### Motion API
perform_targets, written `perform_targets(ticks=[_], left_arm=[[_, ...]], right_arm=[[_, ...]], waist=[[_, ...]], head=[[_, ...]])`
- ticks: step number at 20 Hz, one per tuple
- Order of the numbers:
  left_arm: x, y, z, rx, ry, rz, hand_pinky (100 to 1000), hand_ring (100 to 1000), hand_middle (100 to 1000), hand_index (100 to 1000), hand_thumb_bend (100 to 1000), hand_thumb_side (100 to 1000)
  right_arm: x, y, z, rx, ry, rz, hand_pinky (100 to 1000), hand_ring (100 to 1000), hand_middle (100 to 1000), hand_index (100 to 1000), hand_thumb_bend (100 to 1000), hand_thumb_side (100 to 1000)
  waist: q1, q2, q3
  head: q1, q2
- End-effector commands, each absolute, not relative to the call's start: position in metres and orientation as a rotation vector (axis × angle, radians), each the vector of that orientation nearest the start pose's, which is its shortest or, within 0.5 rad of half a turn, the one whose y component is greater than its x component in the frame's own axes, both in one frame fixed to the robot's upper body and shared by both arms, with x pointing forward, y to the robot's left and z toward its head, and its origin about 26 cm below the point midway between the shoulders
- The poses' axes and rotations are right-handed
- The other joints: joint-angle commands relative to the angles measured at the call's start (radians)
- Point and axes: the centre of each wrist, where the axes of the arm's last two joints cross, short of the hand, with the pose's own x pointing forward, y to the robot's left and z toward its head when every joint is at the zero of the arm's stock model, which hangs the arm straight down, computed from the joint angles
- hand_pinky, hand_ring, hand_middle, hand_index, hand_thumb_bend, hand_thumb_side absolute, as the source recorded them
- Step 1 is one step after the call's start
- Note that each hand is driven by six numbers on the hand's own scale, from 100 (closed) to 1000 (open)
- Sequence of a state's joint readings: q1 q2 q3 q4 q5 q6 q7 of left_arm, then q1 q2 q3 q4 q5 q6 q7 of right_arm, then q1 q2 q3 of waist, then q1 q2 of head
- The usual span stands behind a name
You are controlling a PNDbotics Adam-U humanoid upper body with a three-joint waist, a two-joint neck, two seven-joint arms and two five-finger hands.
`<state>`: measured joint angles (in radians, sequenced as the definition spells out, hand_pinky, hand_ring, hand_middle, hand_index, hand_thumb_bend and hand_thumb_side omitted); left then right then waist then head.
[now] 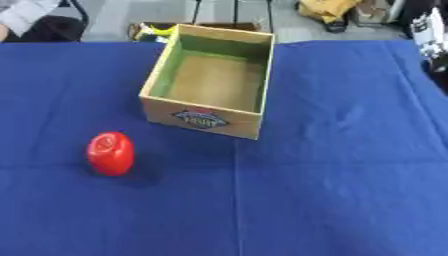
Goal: Pick up objects on the table and place them in the box.
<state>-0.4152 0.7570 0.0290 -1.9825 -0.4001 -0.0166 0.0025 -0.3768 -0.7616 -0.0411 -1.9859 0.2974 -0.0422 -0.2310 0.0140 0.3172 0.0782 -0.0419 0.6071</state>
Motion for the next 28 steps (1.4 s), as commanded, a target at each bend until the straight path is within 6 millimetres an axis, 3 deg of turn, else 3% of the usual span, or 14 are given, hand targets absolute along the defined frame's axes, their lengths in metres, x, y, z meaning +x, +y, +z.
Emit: perform_targets(ticks=[1,2,6,14,15,18,20,24,28], left_arm=[[0.294,0.306,0.297,1.140,-2.173,-1.043,752,875,884,976,330,1000],[0.294,0.304,0.298,1.143,-2.143,-1.072,757,878,887,977,273,1000],[0.296,0.294,0.298,1.108,-2.037,-1.207,775,889,896,977,279,1000],[0.298,0.278,0.298,1.036,-1.932,-1.360,800,894,886,980,267,1000],[0.299,0.276,0.298,1.021,-1.921,-1.377,799,887,881,1000,282,1000],[0.299,0.269,0.297,0.926,-1.859,-1.448,819,903,908,1000,445,1000],[0.299,0.264,0.298,0.834,-1.790,-1.507,756,880,917,1000,526,1000],[0.301,0.254,0.301,0.670,-1.670,-1.556,643,811,911,1000,622,1000],[0.307,0.247,0.299,0.594,-1.505,-1.603,612,803,929,1000,644,966]], right_arm=[[0.292,-0.318,0.283,1.381,3.186,-0.924,802,919,918,920,100,1000],[0.292,-0.318,0.282,1.390,3.186,-0.934,801,917,917,918,100,1000],[0.292,-0.317,0.278,1.433,3.200,-0.950,796,905,905,912,100,1000],[0.294,-0.311,0.252,1.488,3.399,-0.762,795,893,888,897,100,1000],[0.294,-0.310,0.248,1.484,3.427,-0.729,796,892,887,896,100,1000],[0.294,-0.309,0.240,1.486,3.474,-0.657,797,890,885,894,100,1000],[0.293,-0.309,0.237,1.496,3.486,-0.628,797,887,882,892,100,1000],[0.293,-0.310,0.235,1.511,3.495,-0.593,798,884,878,889,100,1000],[0.293,-0.310,0.234,1.512,3.500,-0.587,798,882,875,888,100,1000]], waist=[[0.002,-0.021,-0.002],[0.003,-0.020,-0.003],[0.005,-0.018,-0.006],[0.008,-0.011,-0.013],[0.010,-0.011,-0.014],[0.013,-0.012,-0.016],[0.015,-0.014,-0.019],[0.018,-0.017,-0.022],[0.021,-0.020,-0.027]], head=[[0.009,-0.004],[0.010,-0.003],[0.014,-0.004],[0.021,-0.018],[0.022,-0.018],[0.020,-0.017],[0.018,-0.016],[0.014,-0.020],[0.013,-0.027]])
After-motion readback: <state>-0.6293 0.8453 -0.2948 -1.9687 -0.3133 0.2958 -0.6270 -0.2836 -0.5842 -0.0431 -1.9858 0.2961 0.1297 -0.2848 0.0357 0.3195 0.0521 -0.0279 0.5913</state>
